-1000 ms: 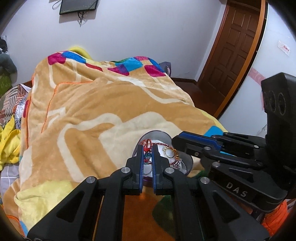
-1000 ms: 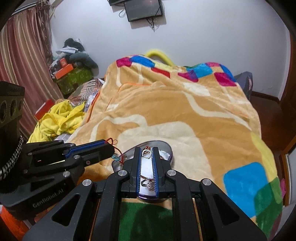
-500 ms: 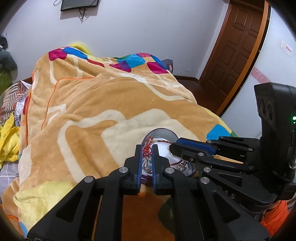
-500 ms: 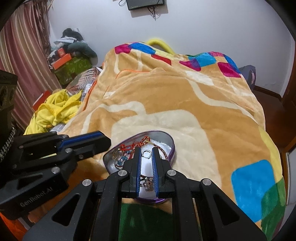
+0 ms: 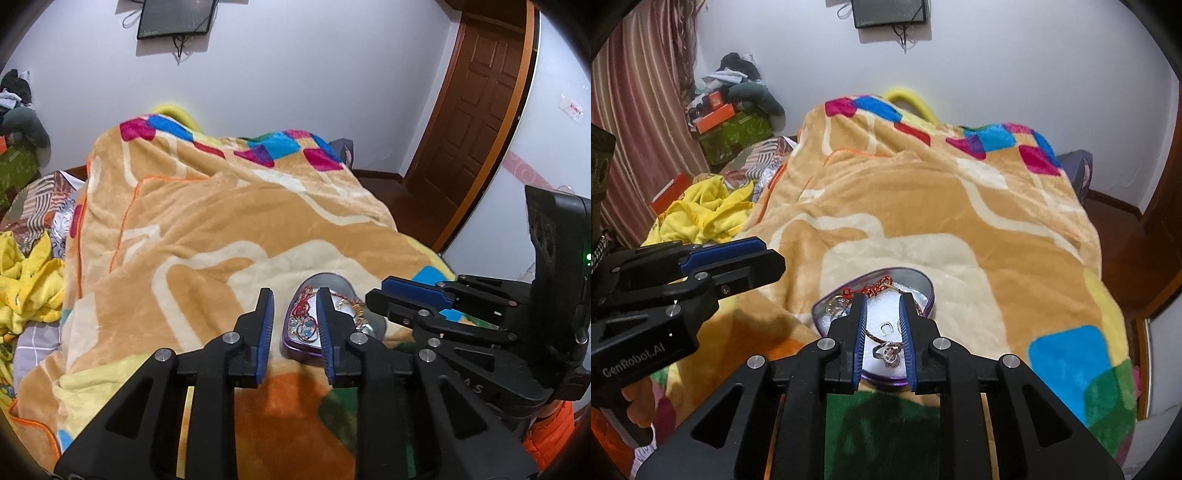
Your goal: Organize jewelry
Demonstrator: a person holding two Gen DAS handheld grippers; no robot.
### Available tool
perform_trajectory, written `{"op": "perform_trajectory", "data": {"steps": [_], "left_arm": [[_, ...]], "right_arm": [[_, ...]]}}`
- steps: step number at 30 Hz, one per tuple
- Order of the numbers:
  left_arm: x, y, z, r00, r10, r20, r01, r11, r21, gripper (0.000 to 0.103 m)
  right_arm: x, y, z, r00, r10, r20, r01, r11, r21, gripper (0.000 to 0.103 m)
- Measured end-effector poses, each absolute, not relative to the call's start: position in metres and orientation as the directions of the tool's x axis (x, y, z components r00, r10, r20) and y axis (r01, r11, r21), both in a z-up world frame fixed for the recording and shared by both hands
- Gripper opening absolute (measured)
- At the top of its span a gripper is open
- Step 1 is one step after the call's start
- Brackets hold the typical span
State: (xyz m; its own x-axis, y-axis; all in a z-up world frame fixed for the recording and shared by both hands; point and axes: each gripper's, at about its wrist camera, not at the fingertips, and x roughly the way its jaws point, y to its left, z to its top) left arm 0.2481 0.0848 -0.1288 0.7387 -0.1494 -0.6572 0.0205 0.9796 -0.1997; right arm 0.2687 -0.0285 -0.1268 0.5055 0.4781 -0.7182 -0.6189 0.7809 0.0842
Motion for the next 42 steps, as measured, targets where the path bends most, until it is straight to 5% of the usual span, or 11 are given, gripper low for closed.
{"op": "perform_trajectory", "data": {"steps": [7, 24, 28, 32, 35, 42], "left_arm": [[0.214, 0.081, -0.083, 0.808, -0.125, -0.576, 0.031, 0.985, -0.171, 0.024], [0.073, 0.064, 0.031, 0.983, -0.036, -0.179, 0.022, 0.996, -0.081, 0.061], [0.052, 0.064, 0.036, 0.992, -0.007, -0.129, -0.004, 0.997, -0.078, 0.07], [0.044, 0.065, 0.034, 0.992, 0.018, -0.121, -0.028, 0.996, -0.08, 0.093], [0.044, 0.067, 0.031, 0.991, 0.036, -0.126, -0.046, 0.996, -0.076, 0.094], [0.039, 0.069, 0.026, 0.989, 0.033, -0.143, -0.046, 0.995, -0.088, 0.094]], "right_arm": [[0.238, -0.045, -0.084, 0.58, 0.503, -0.641, -0.612, 0.788, 0.065, 0.016], [0.105, -0.107, 0.043, 0.808, 0.553, -0.203, -0.558, 0.829, 0.034, 0.017], [0.082, -0.11, 0.05, 0.834, 0.536, -0.134, -0.537, 0.843, 0.026, 0.05], [0.076, -0.108, 0.049, 0.853, 0.51, -0.105, -0.511, 0.859, 0.02, 0.064], [0.075, -0.106, 0.047, 0.867, 0.488, -0.101, -0.489, 0.872, 0.015, 0.08], [0.071, -0.101, 0.045, 0.878, 0.464, -0.114, -0.467, 0.884, 0.003, 0.084]]}}
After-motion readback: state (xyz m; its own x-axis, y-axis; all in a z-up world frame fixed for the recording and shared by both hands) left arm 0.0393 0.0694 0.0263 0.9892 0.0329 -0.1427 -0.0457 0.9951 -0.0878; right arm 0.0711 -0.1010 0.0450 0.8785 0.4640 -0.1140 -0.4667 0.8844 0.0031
